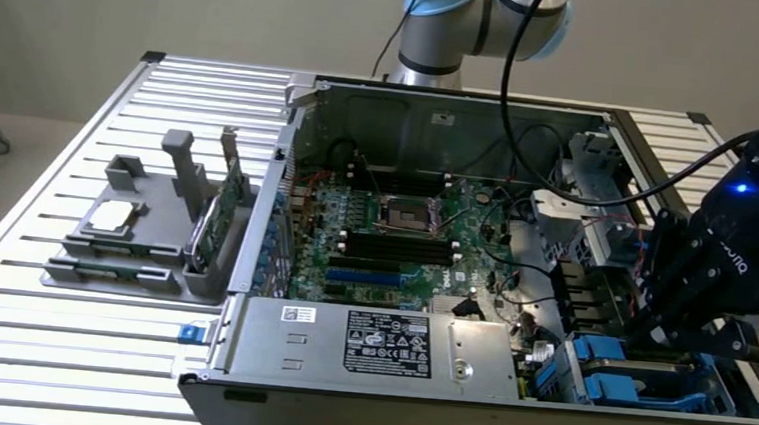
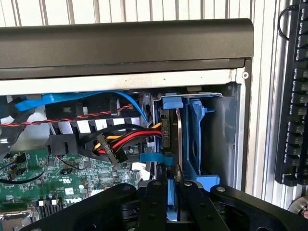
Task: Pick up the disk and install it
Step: 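Insert the second disk wire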
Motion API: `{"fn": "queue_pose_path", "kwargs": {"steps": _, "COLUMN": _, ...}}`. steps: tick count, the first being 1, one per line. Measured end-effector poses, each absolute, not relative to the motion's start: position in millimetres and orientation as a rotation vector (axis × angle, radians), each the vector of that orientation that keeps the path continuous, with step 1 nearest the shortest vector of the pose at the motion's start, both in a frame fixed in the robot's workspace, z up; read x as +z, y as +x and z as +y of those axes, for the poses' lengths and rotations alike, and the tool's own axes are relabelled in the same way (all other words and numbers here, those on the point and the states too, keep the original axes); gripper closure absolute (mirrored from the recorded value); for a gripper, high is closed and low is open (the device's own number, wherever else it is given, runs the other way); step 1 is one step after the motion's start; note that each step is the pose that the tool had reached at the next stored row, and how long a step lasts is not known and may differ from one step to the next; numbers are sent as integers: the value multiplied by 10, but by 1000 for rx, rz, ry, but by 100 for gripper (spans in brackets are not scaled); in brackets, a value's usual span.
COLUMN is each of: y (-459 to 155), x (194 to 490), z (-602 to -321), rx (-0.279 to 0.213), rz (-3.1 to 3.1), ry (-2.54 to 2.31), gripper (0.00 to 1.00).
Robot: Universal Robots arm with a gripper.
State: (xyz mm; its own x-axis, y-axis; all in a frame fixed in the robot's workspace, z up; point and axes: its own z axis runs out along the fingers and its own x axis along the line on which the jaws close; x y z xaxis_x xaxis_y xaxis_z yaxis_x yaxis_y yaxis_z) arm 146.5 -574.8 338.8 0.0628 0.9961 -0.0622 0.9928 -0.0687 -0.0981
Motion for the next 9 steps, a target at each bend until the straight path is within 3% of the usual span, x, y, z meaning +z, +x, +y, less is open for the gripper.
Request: {"fn": "queue_pose_path", "kwargs": {"steps": 9, "y": 1468, "x": 3387, "z": -5748, "rx": 182, "rz": -2114, "ry": -2271, "gripper": 84}}
